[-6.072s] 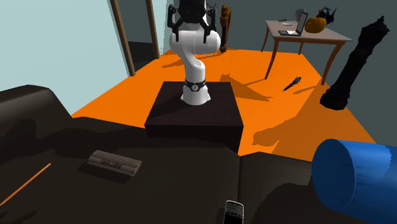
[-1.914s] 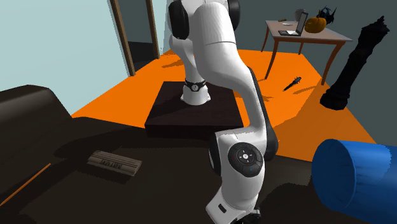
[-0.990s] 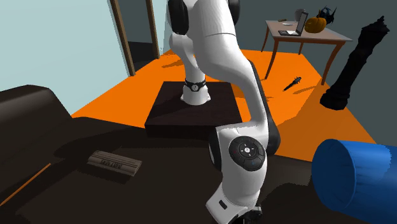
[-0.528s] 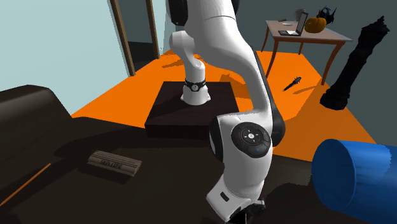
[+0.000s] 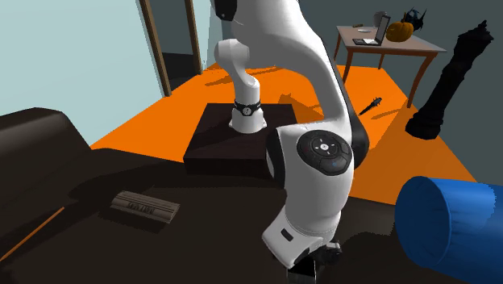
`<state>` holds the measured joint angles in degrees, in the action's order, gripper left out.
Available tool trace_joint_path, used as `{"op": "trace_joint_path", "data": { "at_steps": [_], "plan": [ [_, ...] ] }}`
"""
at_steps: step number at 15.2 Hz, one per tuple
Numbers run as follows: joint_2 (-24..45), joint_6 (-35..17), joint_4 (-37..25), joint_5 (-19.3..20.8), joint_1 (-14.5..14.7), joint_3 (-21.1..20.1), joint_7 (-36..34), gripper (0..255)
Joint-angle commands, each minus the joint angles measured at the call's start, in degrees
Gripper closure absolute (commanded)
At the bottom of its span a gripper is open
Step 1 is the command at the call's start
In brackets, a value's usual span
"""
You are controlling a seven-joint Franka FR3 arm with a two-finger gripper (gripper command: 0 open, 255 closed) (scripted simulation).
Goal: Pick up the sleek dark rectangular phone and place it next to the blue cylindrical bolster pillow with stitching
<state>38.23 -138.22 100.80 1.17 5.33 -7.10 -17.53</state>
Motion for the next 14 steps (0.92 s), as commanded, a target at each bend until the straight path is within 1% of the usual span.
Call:
{"op": "trace_joint_path", "data": {
  "at_steps": [1, 14],
  "plan": [
    [-0.90, 0.94, -0.04, -0.08, 0.00, -0.09, -0.07, 255],
    [-7.59, 7.86, -0.29, -0.75, -0.44, -0.64, -0.03, 255]
  ]
}}
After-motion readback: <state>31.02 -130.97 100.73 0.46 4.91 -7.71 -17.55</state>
